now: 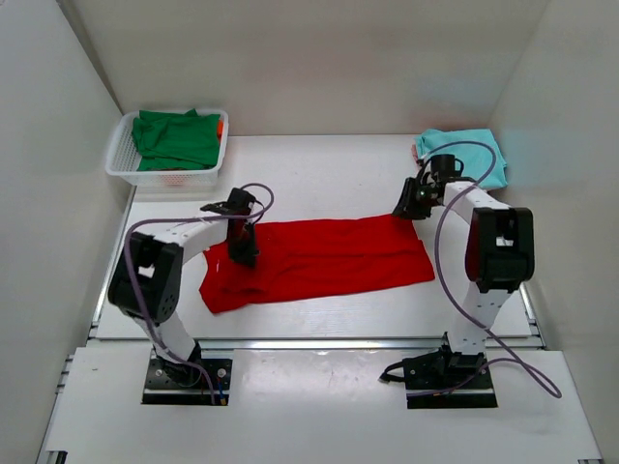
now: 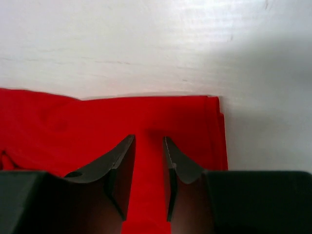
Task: Fold and stack the t-shirts
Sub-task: Fold the other side of the tshirt into a rectangle
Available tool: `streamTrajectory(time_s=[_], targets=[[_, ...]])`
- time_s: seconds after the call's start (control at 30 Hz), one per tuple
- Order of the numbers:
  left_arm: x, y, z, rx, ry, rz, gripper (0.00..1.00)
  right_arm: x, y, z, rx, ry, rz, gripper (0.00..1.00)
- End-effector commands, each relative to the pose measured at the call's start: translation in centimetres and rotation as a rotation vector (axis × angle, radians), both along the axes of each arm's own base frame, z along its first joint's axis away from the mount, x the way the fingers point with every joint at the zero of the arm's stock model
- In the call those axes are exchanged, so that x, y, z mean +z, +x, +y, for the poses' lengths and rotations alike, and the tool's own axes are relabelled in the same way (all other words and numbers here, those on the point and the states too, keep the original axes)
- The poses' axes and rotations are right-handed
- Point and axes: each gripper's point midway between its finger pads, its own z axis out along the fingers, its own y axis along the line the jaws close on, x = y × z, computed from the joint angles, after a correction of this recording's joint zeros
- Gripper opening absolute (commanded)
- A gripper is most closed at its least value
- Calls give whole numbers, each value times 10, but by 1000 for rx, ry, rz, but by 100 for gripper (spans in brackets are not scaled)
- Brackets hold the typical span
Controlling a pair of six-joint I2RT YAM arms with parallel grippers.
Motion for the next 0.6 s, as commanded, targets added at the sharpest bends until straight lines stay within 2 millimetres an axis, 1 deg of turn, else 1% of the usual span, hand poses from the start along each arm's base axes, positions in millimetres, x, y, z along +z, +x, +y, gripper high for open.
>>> streamTrajectory(time_s=[0.0, 0.03, 0.07, 0.1, 0.13, 0.17, 0.2, 0.23, 0.27, 0.3, 0.33, 0.4, 0.43, 0.47, 0.5, 0.53, 0.57], targets=[[-7, 34, 9, 75, 72, -57, 16, -4, -2, 15, 56, 16, 15, 26], [-11, 45, 8, 76, 83, -45, 15, -13, -10, 19, 56, 9, 51, 25], [-8, 53, 6, 75, 85, -46, 16, -20, -20, 14, 37, -12, 94, 25], [-6, 72, 4, 83, 79, -59, 16, -23, -29, 14, 16, -30, 129, 25], [-18, 72, 3, 77, 91, -20, 16, -32, -44, 12, -14, -44, 184, 25], [-20, 83, -4, 63, 89, -14, 16, -39, -60, 14, -37, -53, 225, 25], [-7, 102, -11, 61, 72, -46, 16, -43, -80, 12, -50, -74, 254, 24], [-17, 107, -14, 45, 67, -13, 16, -46, -88, 12, -65, -96, 267, 24], [-16, 124, -26, 16, 59, -16, 16, -51, -111, 14, -80, -95, 296, 23], [4, 145, -40, -6, 38, -53, 15, -56, -132, 16, -80, -90, 319, 23], [-15, 152, -39, -29, 66, -13, 15, -55, -141, 23, -92, -69, 317, 23], [-11, 193, -65, -92, 81, -19, 16, -60, -177, 40, -122, -13, 336, 21], [37, 235, -81, -84, 29, -173, 16, -52, -181, 55, -89, 5, 293, 21], [-1, 231, -83, -93, 19, -80, 16, -57, -195, 71, -88, 23, 300, 21], [4, 248, -92, -70, -75, -111, 14, -58, -214, 88, -79, 43, 319, 21], [-20, 238, -89, -62, -93, -42, 6, -49, -210, 99, -84, 86, 266, 21], [-12, 247, -92, -73, -155, -79, 4, -52, -221, 118, -95, 138, 270, 21]])
